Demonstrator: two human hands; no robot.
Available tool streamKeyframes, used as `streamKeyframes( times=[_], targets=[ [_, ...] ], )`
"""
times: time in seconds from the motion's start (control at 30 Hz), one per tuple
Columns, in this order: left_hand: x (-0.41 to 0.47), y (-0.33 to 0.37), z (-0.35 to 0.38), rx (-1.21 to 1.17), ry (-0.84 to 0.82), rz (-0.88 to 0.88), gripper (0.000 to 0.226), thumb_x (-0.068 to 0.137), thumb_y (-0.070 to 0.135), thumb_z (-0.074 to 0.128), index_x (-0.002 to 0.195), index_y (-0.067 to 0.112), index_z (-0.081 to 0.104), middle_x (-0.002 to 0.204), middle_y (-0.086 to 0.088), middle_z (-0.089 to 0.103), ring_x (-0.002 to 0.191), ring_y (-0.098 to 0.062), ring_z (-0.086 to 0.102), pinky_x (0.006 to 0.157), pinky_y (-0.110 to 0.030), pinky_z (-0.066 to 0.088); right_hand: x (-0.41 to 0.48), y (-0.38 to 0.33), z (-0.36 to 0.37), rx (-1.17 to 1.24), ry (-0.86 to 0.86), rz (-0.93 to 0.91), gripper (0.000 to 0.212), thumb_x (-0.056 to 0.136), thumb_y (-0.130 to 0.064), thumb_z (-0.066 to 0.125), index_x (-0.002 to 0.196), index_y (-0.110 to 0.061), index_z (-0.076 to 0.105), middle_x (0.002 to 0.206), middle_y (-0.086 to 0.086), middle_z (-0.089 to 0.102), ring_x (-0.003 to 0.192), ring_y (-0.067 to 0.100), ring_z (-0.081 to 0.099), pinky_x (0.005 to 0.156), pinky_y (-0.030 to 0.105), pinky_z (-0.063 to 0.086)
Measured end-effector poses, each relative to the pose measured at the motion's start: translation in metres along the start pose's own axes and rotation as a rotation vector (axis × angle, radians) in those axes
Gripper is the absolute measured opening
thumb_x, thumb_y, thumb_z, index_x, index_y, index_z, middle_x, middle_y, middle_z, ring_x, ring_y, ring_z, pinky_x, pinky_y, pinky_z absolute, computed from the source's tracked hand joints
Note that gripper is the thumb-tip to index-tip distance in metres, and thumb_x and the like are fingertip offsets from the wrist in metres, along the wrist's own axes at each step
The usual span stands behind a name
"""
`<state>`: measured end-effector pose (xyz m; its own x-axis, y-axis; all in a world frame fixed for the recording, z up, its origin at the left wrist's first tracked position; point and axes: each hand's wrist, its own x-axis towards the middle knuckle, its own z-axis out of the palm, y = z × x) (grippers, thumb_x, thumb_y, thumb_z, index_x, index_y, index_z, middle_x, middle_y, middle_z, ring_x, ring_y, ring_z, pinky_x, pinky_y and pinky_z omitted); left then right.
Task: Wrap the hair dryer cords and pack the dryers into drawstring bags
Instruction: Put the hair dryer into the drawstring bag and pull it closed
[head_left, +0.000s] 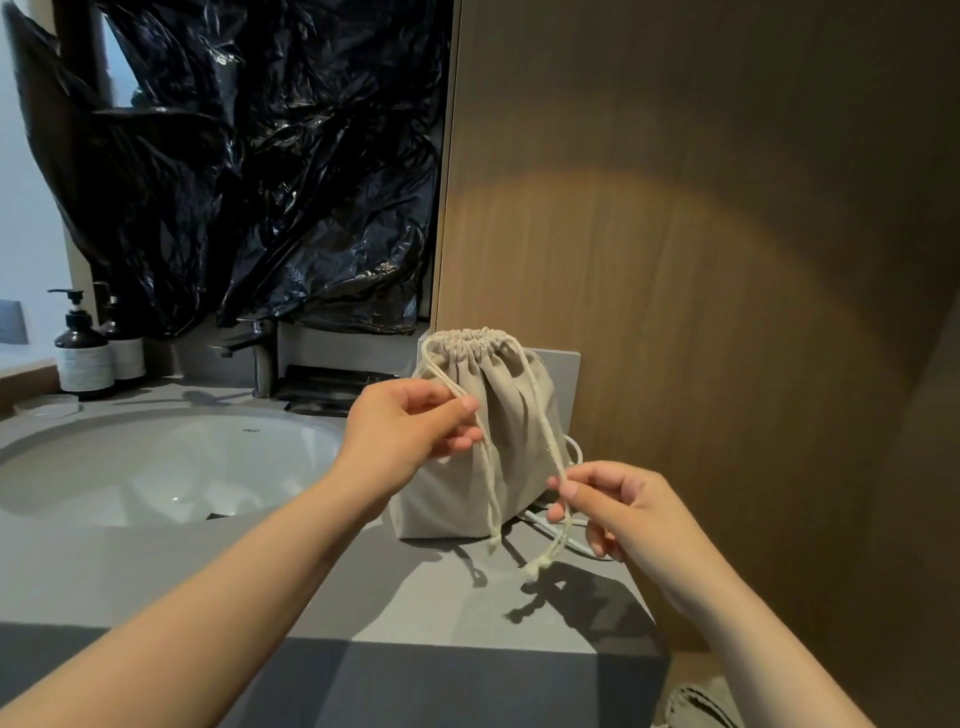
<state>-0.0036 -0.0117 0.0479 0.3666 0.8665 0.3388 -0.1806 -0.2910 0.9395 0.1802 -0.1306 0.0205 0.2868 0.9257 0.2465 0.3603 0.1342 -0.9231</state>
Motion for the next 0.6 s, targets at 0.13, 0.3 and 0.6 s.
streamKeyframes(
  times=[0.13, 0.3, 0.6],
  targets=[
    [0.005, -0.003, 0.008, -0.074, -0.036, -0.045, 0.021, 0.089, 0.005, 0.065, 0.093, -0.016, 0.066, 0.083, -0.025, 0.071, 0.075, -0.023, 0.07, 0.077, -0.028, 0.06, -0.003, 0.003, 0.016, 0.035, 0.044, -0.066, 0.014, 0.089, -0.022, 0.064, 0.089, -0.017, 0.077, 0.074, 0.0, 0.073, 0.048, 0.005, 0.051, 0.046, 0.014, 0.042],
    [0.004, 0.002, 0.017, -0.16, -0.091, -0.1, 0.037, 0.086, 0.015, 0.071, 0.103, -0.016, 0.062, 0.098, -0.032, 0.069, 0.081, -0.025, 0.07, 0.076, -0.028, 0.06, -0.007, 0.004, 0.033, -0.03, 0.006, -0.135, 0.013, 0.088, -0.022, 0.067, 0.087, -0.017, 0.078, 0.072, -0.001, 0.073, 0.053, 0.001, 0.058, 0.051, 0.01, 0.043],
    [0.006, 0.005, 0.018, -0.091, -0.107, -0.098, 0.013, 0.078, -0.004, 0.073, 0.09, -0.001, 0.068, 0.079, -0.012, 0.074, 0.075, -0.017, 0.071, 0.067, -0.022, 0.057, -0.006, 0.018, 0.037, -0.09, 0.023, -0.137, 0.013, 0.088, -0.028, 0.066, 0.084, -0.024, 0.078, 0.074, -0.008, 0.072, 0.062, 0.007, 0.061, 0.057, 0.016, 0.049]
  ],
)
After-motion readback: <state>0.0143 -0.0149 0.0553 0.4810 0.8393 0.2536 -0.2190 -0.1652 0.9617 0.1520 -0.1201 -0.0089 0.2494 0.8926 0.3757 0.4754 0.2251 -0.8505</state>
